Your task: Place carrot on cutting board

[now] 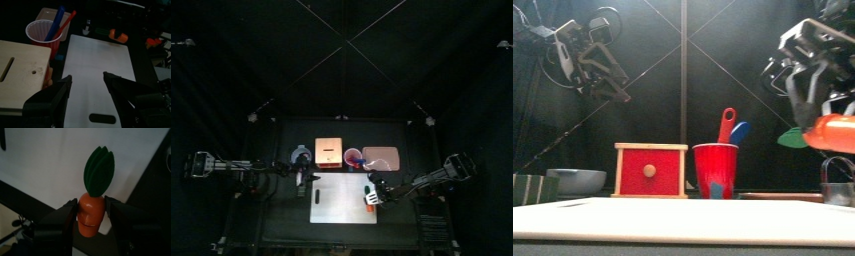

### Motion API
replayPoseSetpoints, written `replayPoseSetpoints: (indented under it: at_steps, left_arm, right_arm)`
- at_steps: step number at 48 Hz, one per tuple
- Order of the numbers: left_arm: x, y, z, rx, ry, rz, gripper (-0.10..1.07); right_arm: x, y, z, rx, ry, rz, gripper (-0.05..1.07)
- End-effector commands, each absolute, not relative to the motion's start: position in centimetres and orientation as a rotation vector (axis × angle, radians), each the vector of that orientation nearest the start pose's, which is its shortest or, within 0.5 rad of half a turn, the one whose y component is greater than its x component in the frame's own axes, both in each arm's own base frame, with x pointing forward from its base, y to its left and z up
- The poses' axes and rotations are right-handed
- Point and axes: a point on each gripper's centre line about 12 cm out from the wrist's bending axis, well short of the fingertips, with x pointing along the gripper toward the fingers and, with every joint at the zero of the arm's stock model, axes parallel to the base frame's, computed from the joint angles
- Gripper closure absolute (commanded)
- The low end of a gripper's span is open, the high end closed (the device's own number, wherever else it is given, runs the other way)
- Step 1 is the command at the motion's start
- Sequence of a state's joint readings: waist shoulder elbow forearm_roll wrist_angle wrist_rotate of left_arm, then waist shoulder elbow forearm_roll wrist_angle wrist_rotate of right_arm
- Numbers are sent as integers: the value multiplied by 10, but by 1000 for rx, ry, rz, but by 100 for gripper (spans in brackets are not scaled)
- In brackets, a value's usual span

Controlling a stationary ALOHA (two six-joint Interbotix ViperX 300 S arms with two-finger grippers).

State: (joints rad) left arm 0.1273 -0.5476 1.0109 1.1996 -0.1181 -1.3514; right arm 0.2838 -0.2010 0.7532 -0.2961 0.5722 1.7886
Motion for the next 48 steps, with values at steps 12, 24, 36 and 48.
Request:
replayPoseSetpoints:
  at_steps: [12,24,36,48]
  left_arm:
    - [257,42,235,-146,410,164,9]
    - [249,49,227,-64,446,209,9]
    - [242,49,217,-54,472,224,9]
    - [240,47,219,-55,462,218,9]
  right_arm:
    - [370,59,179,1218,793,-648,33]
    - [403,65,159,1235,812,-678,32]
    - [415,57,143,1238,829,-733,32]
    - [408,45,134,1203,857,-803,19]
